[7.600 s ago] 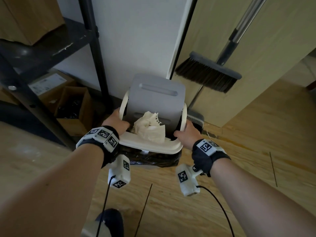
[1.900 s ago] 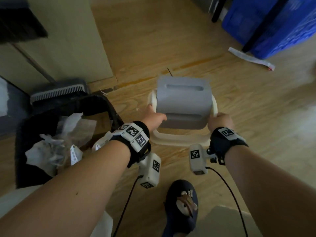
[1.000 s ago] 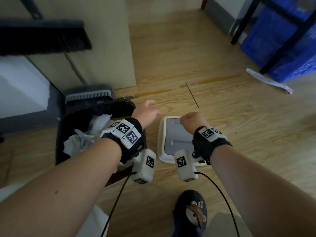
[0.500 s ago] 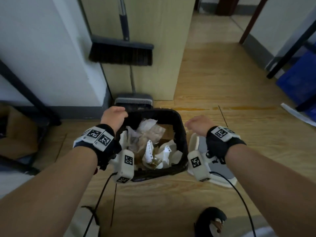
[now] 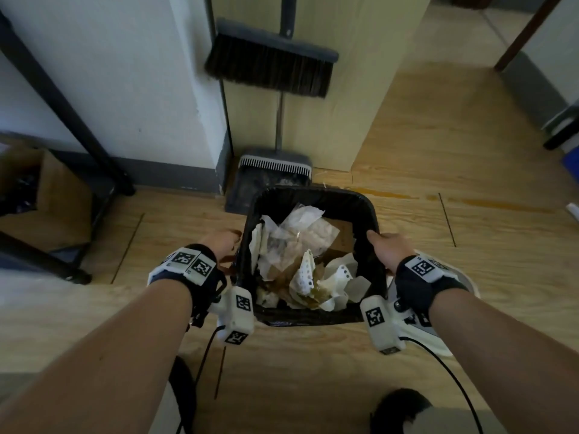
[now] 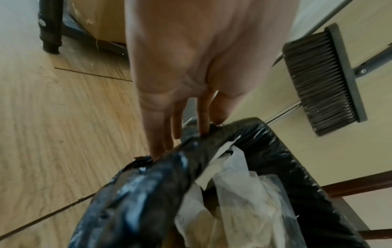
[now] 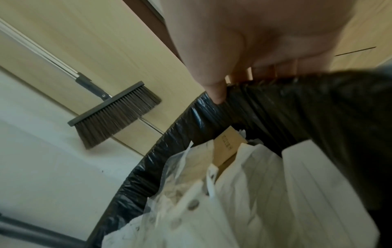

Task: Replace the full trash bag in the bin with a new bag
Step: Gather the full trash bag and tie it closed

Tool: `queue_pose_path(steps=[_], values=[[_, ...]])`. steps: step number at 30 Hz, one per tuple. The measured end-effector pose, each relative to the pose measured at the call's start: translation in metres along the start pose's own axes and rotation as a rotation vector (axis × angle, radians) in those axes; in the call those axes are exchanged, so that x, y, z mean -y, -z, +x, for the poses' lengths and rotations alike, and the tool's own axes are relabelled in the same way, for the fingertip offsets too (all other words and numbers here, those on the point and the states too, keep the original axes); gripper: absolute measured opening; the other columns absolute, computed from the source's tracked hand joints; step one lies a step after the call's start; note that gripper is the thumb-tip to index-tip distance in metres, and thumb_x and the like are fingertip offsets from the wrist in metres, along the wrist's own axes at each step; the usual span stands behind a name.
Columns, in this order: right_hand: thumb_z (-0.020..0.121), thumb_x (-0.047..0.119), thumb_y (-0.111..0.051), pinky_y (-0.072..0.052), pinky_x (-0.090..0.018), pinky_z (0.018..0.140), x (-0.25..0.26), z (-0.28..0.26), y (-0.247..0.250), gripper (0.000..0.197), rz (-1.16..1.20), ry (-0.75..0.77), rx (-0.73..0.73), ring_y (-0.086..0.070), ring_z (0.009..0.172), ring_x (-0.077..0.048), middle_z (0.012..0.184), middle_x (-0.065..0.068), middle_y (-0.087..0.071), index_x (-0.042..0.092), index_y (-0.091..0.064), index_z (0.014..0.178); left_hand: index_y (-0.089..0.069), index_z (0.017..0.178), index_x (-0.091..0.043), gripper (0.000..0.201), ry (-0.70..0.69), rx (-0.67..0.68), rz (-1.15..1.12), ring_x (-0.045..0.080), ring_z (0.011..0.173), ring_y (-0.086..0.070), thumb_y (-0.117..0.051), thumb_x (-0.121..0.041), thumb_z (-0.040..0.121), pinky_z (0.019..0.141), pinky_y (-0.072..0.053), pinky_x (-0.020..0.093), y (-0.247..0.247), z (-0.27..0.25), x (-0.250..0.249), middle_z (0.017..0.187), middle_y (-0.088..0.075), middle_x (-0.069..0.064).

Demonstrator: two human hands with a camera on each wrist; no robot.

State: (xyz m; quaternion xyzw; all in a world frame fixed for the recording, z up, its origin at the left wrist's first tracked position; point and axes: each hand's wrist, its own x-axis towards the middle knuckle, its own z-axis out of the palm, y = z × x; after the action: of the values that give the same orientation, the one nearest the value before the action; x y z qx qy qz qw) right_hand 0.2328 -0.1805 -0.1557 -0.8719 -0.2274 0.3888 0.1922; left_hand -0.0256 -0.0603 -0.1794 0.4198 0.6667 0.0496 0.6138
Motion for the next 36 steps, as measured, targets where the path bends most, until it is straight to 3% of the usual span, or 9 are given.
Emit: queue_pose_path(steps=[7,11,16,20,24,28,31,34,36], values=[[0.099,0.042,-0.035,-0.045,-0.039,0.082,0.004,-0.001,-0.004,0.056,-0.048,-0.01,-0.018,-0.058,0.091,-0.034,0.098,-0.022,-0.059,-0.006,-0.059,0.117,-0.038,0.063,-0.02,0.037,0.023,-0.012,0.134,0.009,0.061,-0.038,-0.035,-0.013,0.1,0.068,-0.042,0.025,-0.012,0.008,0.018,0.07,-0.039,-0.002],[0.1,0.041,-0.032,-0.044,-0.04,0.09,0.003,-0.002,-0.007,0.055,-0.07,0.005,-0.03,-0.055,0.093,-0.032,0.101,-0.02,-0.057,-0.004,-0.058,0.12,-0.049,0.074,-0.008,0.03,0.093,0.103,0.1,0.023,0.069,-0.049,-0.039,-0.022,0.099,0.058,-0.038,0.031,-0.011,0.011,0.021,0.081,-0.052,0.012],[0.1,0.041,-0.031,-0.043,-0.04,0.093,0.003,-0.005,-0.006,0.055,-0.086,-0.004,-0.037,-0.055,0.111,-0.038,0.122,-0.024,-0.058,-0.003,-0.056,0.122,-0.059,0.096,-0.001,0.028,0.086,0.11,0.141,0.038,0.112,-0.056,-0.049,-0.026,0.092,0.099,-0.044,0.045,-0.005,0.016,0.025,0.119,-0.059,0.026],[0.1,0.04,-0.033,-0.042,-0.042,0.098,0.004,-0.008,-0.007,0.054,-0.062,-0.021,-0.034,-0.054,0.115,-0.038,0.127,-0.024,-0.057,-0.003,-0.055,0.124,-0.047,0.133,0.007,0.045,0.016,0.035,0.204,0.039,0.13,-0.046,-0.039,-0.022,0.099,0.108,-0.038,0.044,-0.006,0.018,0.025,0.14,-0.047,0.026],[0.1,0.038,-0.033,-0.044,-0.045,0.1,0.005,-0.008,-0.007,0.053,-0.044,-0.04,-0.017,-0.055,0.114,-0.039,0.125,-0.025,-0.058,-0.004,-0.055,0.124,-0.048,0.131,0.008,0.043,0.001,0.025,0.232,0.039,0.128,-0.047,-0.039,-0.019,0.099,0.09,-0.04,0.036,-0.004,0.009,0.018,0.138,-0.048,0.027],[0.099,0.034,-0.04,-0.044,-0.05,0.101,0.003,-0.011,-0.007,0.051,-0.002,-0.069,0.024,-0.058,0.113,-0.042,0.124,-0.028,-0.059,-0.009,-0.055,0.122,-0.059,0.098,0.003,0.03,0.054,0.062,0.189,0.031,0.093,-0.054,-0.045,-0.023,0.096,0.069,-0.041,0.033,0.006,0.0,0.013,0.101,-0.057,0.019],[0.096,0.024,-0.047,-0.044,-0.054,0.1,0.007,-0.017,-0.006,0.042,-0.028,-0.059,0.047,-0.057,0.114,-0.045,0.125,-0.03,-0.058,-0.008,-0.054,0.122,-0.055,0.082,-0.003,0.026,0.07,0.077,0.088,0.027,0.077,-0.053,-0.045,-0.023,0.095,0.074,-0.044,0.034,0.013,-0.009,0.01,0.082,-0.055,0.014],[0.094,0.014,-0.049,-0.042,-0.057,0.101,0.016,-0.021,-0.002,0.039,-0.082,-0.029,0.04,-0.055,0.117,-0.046,0.127,-0.032,-0.056,-0.01,-0.052,0.124,-0.057,0.101,0.001,0.023,0.027,0.054,-0.105,0.03,0.1,-0.058,-0.052,-0.018,0.089,0.095,-0.045,0.04,0.021,-0.008,0.006,0.101,-0.062,0.02],[0.094,0.012,-0.05,-0.043,-0.055,0.102,0.021,-0.023,0.002,0.038,-0.116,-0.017,0.041,-0.055,0.118,-0.044,0.128,-0.03,-0.056,-0.01,-0.053,0.125,-0.059,0.098,0.001,0.017,-0.016,0.031,-0.211,0.03,0.094,-0.062,-0.054,-0.012,0.088,0.086,-0.052,0.039,0.023,-0.022,-0.004,0.102,-0.064,0.019]])
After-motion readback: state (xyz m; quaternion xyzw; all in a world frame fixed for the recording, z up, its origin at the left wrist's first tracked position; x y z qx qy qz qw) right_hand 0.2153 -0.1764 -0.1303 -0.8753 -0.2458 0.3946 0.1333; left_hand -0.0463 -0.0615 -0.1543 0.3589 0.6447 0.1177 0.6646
